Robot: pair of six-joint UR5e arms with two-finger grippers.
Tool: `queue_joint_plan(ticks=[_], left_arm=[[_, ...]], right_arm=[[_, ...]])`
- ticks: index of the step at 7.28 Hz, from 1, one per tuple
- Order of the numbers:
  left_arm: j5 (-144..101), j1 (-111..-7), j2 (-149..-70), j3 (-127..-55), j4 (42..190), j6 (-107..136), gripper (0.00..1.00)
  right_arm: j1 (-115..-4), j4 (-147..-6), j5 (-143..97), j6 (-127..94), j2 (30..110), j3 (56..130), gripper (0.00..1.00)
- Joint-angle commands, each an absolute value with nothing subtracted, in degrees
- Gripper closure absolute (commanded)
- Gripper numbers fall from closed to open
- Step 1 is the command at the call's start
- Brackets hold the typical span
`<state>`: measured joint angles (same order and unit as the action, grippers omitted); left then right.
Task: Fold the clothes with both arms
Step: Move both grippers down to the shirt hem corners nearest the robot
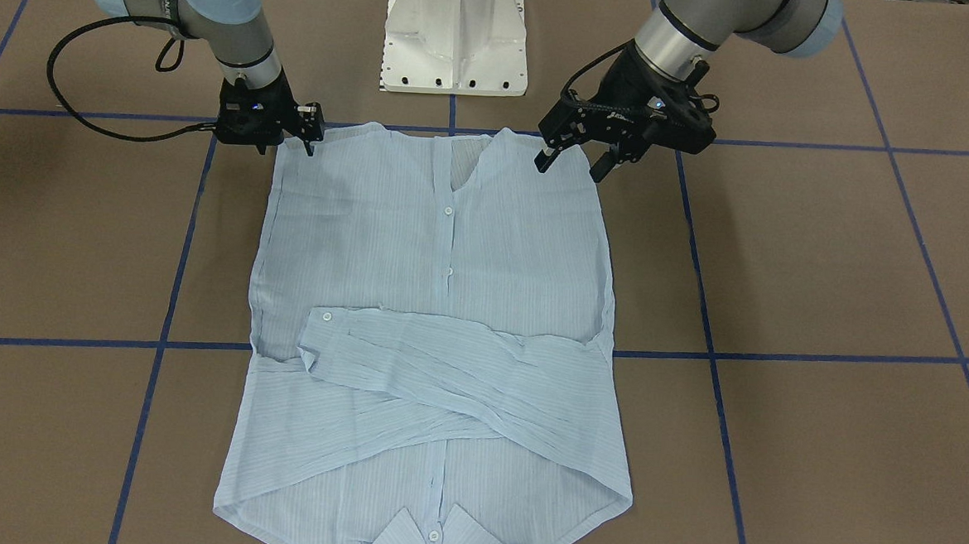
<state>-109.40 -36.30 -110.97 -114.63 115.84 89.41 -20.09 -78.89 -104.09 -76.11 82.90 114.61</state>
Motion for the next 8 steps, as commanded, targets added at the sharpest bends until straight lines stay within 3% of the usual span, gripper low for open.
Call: queue_joint_plan(ticks=[1, 7, 8], left_arm=[[-109.34, -36.3, -111.01, -114.09, 115.93, 89.3, 0.0], [-109.34, -36.74, -111.01, -113.99, 115.93, 89.12, 0.0], [-109.34, -36.74, -111.01, -113.99, 115.93, 89.12, 0.0]], right_arm=[[-19.87, -78.93, -104.76, -76.11, 83.4, 114.26, 0.24], [-19.86, -79.01, -106.7, -76.03, 83.5, 113.12, 0.35], [-19.95, -79.01, -106.96, -76.11, 83.41, 113.03, 0.4]])
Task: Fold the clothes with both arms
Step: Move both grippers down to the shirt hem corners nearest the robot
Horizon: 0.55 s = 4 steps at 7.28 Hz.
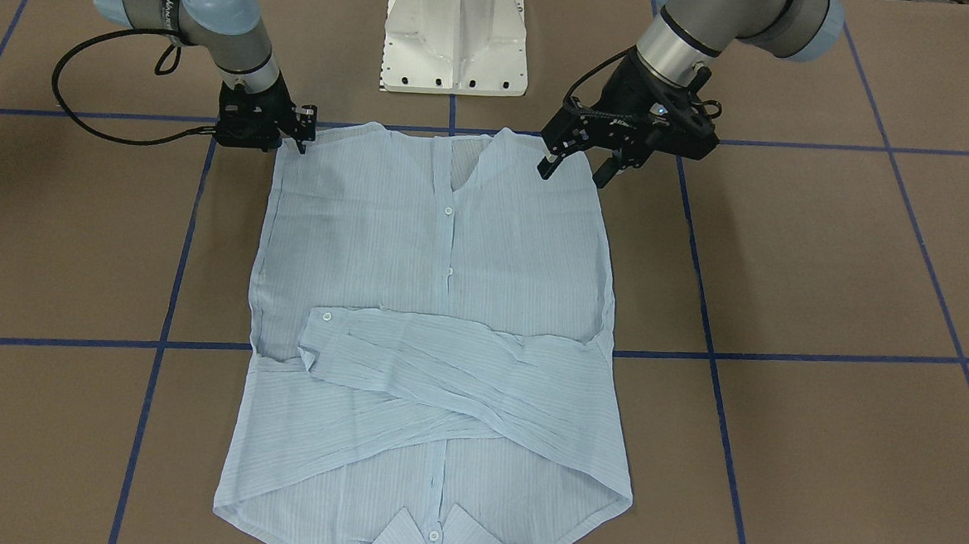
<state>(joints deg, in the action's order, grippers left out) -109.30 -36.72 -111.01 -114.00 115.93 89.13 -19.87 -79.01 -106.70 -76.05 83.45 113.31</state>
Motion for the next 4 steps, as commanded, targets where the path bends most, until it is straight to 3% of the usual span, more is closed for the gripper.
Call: queue_joint_plan(ticks=[1, 2, 4], left_arm=[[-109.25, -36.74, -111.01, -113.91, 115.93, 89.12, 0.0], [-109.25, -36.74, -110.92, -113.91, 115.93, 89.12, 0.0], [-109.25, -36.83, -110.92, -113.21, 115.93, 89.12, 0.0]], right_arm=[[-19.95, -79.01, -106.79, -76.03, 83.41, 112.94, 0.51], [-19.95, -79.01, -106.96, -76.03, 83.41, 113.03, 0.61], [-19.95, -79.01, -106.79, -76.11, 83.41, 113.29, 0.98]])
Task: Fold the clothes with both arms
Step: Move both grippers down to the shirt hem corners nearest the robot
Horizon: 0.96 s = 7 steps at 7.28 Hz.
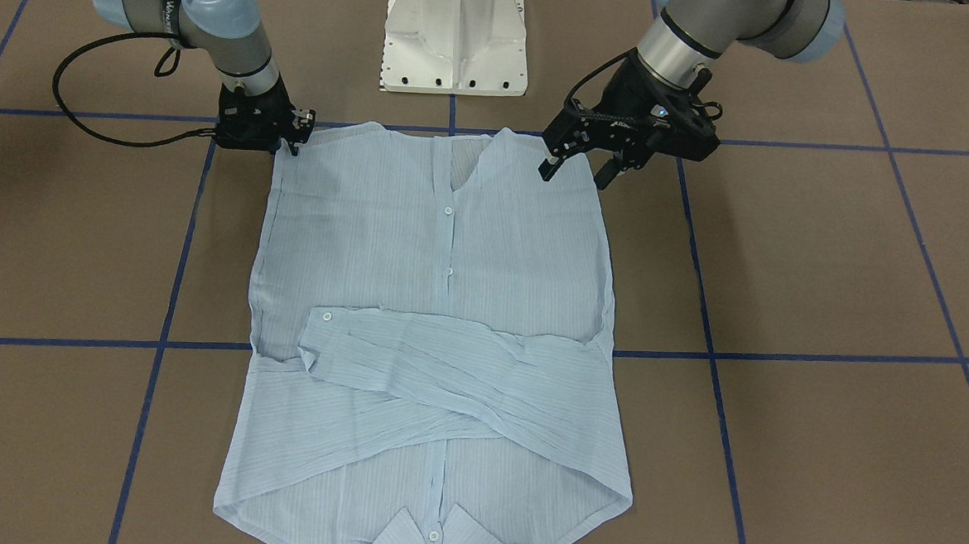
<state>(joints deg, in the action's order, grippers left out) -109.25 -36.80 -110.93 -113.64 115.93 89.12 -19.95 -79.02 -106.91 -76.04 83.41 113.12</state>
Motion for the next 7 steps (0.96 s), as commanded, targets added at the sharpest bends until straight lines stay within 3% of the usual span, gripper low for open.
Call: queue_joint_plan(ticks=[1, 4, 7], left_arm=[[-109.25, -36.83, -110.92, -113.12, 115.93, 89.12, 0.0], [-109.51, -36.74, -109.96, -112.51, 115.84, 89.12, 0.0], [-107.68, -30.45, -102.85, -112.5, 115.67, 89.99, 0.0]], right_arm=[[-19.95, -78.93, -106.79, -76.11, 83.41, 113.38, 1.0], [-20.04, -78.93, -106.61, -76.2, 83.14, 114.25, 1.0], [-20.13, -78.84, -106.09, -76.29, 82.71, 115.13, 1.0]])
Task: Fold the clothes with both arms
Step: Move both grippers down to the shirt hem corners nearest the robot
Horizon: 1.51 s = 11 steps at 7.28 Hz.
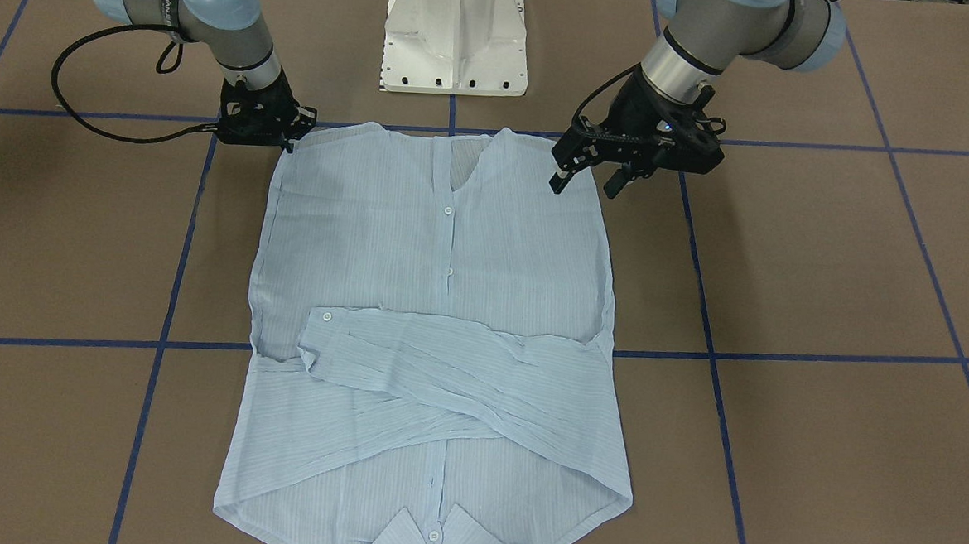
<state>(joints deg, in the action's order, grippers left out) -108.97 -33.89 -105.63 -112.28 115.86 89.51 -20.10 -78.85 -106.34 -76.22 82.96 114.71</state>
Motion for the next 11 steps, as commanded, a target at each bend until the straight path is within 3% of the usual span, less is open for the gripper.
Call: queue_joint_plan(ticks=[1, 4, 11], left_arm=[[-104.71, -26.5, -102.14, -112.41, 113.05, 91.39, 0.0], [-101.0, -19.52, -102.22, -112.32, 106.98, 95.53, 0.03], [-101.07, -17.14, -102.65, -110.92, 105.65, 95.54, 0.29]], right_arm=[[-20.3, -78.84, -106.0, -76.29, 82.88, 115.75, 1.0], [-20.74, -78.84, -105.91, -77.96, 82.88, 115.75, 1.0], [-22.24, -78.84, -106.52, -77.96, 82.88, 115.84, 1.0]])
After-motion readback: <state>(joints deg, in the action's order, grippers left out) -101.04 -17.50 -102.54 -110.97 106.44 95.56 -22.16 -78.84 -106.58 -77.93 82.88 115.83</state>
